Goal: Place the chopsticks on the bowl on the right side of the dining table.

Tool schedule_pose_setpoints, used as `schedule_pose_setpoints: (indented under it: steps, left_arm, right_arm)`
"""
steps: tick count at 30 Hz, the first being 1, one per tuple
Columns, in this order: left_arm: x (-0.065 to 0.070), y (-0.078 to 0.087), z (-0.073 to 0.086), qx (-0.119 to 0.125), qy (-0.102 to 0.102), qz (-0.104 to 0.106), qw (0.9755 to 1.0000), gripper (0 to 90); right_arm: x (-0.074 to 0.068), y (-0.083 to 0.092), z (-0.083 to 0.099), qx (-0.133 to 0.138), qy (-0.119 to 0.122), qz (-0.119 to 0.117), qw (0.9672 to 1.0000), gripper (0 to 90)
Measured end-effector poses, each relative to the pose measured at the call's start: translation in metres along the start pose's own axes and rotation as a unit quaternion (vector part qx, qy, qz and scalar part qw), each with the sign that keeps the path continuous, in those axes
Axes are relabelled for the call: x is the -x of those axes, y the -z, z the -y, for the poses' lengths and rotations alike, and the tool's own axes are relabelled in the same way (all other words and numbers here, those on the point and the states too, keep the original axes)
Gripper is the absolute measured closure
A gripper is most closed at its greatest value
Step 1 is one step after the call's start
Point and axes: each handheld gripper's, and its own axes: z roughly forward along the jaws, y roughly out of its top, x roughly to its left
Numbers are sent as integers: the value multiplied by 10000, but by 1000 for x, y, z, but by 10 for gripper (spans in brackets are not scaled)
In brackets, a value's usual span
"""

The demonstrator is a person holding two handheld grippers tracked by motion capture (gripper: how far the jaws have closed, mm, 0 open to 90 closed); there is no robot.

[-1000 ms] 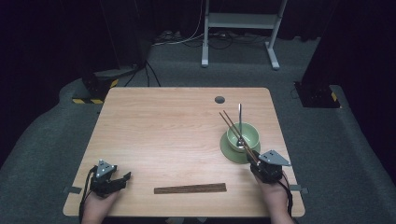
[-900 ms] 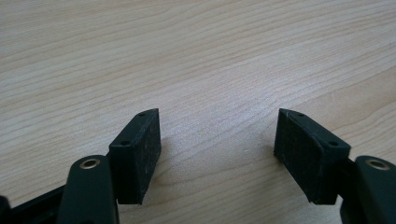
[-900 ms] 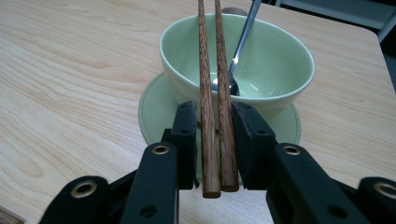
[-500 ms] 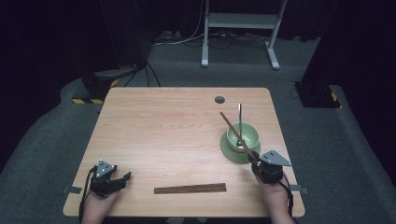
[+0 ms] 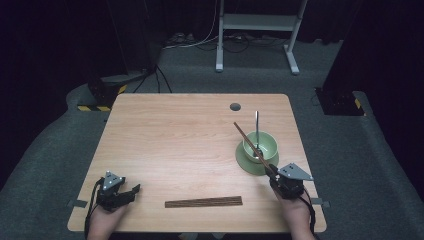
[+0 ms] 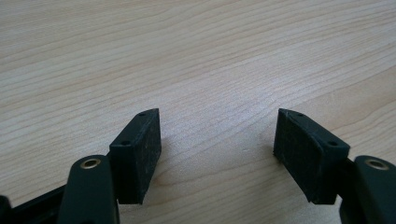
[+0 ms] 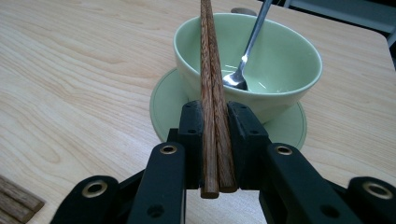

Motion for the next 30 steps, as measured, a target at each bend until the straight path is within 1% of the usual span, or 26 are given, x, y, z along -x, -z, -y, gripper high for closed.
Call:
schedule_pose_setpoints:
  steps: [8,19,30]
  left_arm:
    - [0,0,0,-2,-4,6,10000,321]
    - [0,0,0,-9,-21,5,10000,323]
    - [0,0,0,-9,-23,6,10000,323]
  right_arm:
    - [-2,2,0,-2,18,-89,10000,762]
    - [-1,1,1,-19,-8,-115,9999,758]
    - [-2,0,2,-29,-5,-102,9999,717]
